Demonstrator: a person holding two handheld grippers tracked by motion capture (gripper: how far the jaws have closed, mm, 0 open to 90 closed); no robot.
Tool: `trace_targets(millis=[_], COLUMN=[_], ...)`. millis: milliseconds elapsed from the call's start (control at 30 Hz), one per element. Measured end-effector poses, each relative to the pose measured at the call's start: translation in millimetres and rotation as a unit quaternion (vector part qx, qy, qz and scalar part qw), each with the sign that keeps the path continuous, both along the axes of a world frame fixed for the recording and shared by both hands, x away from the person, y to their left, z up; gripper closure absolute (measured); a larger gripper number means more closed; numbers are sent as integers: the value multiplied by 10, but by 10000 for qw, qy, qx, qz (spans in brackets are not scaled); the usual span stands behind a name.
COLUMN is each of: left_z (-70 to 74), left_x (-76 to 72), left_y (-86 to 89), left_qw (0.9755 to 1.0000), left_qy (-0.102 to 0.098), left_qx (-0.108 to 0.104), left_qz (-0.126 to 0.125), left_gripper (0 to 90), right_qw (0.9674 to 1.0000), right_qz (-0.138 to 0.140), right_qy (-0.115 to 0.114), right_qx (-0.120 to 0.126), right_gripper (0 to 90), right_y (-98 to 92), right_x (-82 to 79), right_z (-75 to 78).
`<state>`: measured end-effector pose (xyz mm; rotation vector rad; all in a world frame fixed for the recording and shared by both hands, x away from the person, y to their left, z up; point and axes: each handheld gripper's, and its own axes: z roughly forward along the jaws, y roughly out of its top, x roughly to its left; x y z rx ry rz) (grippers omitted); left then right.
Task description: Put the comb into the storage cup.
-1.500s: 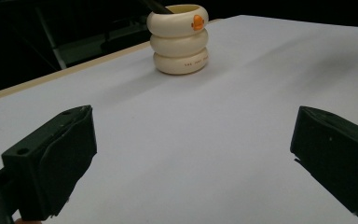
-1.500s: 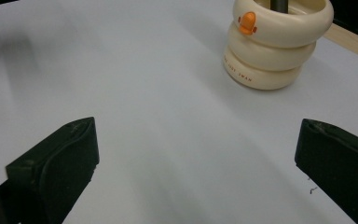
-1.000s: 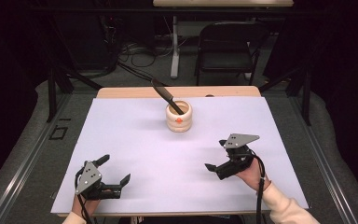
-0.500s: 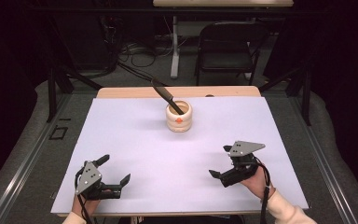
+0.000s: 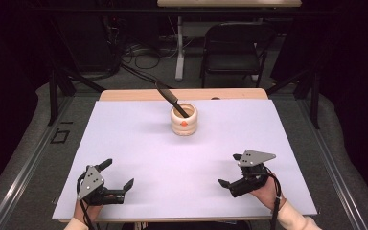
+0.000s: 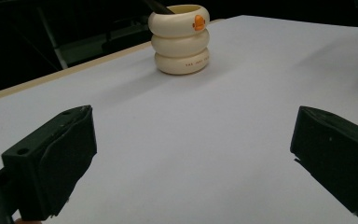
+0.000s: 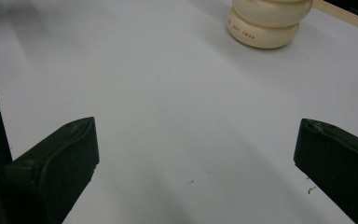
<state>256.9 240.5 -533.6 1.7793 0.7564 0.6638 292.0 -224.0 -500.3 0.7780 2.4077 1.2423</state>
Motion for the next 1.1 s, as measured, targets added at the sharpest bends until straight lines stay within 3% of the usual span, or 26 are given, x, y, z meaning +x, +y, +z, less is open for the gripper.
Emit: trace_targets(millis=[667,1100], left_z=[0,-1], left_x=[-1,1], left_y=[-1,-4], left_qw=[10000,10000], left_qy=[7,8], left_qx=[-15,-6], left_qz=[6,-4], left_gripper=[4,4], right_qw=[10000,9996], right_qz=[-81,-164], right_qy=[-17,-207], right_qx=[27,116], right_gripper=[0,0], right_y=[-131,-189], right_x=[-149,-256], right_z=[-64,-78])
